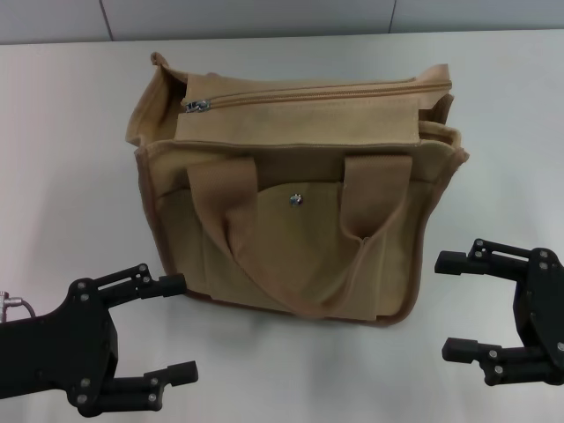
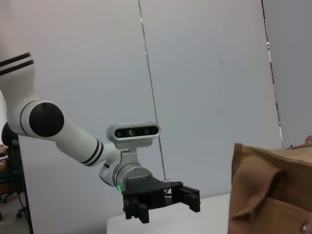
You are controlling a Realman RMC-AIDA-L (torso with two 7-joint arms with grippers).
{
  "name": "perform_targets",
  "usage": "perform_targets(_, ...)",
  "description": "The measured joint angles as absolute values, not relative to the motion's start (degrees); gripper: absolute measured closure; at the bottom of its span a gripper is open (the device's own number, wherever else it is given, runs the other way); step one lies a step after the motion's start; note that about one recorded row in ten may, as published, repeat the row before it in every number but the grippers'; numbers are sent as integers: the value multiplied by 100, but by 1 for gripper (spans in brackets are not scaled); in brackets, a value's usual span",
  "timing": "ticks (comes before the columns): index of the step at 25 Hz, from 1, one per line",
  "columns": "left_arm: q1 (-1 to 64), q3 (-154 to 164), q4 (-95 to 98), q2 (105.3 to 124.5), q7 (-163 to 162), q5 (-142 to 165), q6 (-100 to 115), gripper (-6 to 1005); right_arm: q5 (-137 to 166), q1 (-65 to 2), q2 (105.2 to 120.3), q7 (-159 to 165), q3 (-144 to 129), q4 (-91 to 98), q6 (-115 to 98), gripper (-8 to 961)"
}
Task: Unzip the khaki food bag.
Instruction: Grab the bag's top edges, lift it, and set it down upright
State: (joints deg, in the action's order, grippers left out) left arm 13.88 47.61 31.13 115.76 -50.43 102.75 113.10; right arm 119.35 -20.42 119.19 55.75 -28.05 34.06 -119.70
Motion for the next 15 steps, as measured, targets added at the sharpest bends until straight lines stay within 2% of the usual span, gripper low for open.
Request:
perform_targets(8, 1384, 4729, 3118, 11575, -5030, 10267, 11315, 169, 11935, -2038, 11918, 5564, -2781, 3353, -11961, 130)
perform_targets(15, 1099, 3684, 3067, 11532, -4983, 10260, 11150, 171, 11930, -2012, 11918, 5557, -2764, 3337, -11806, 131)
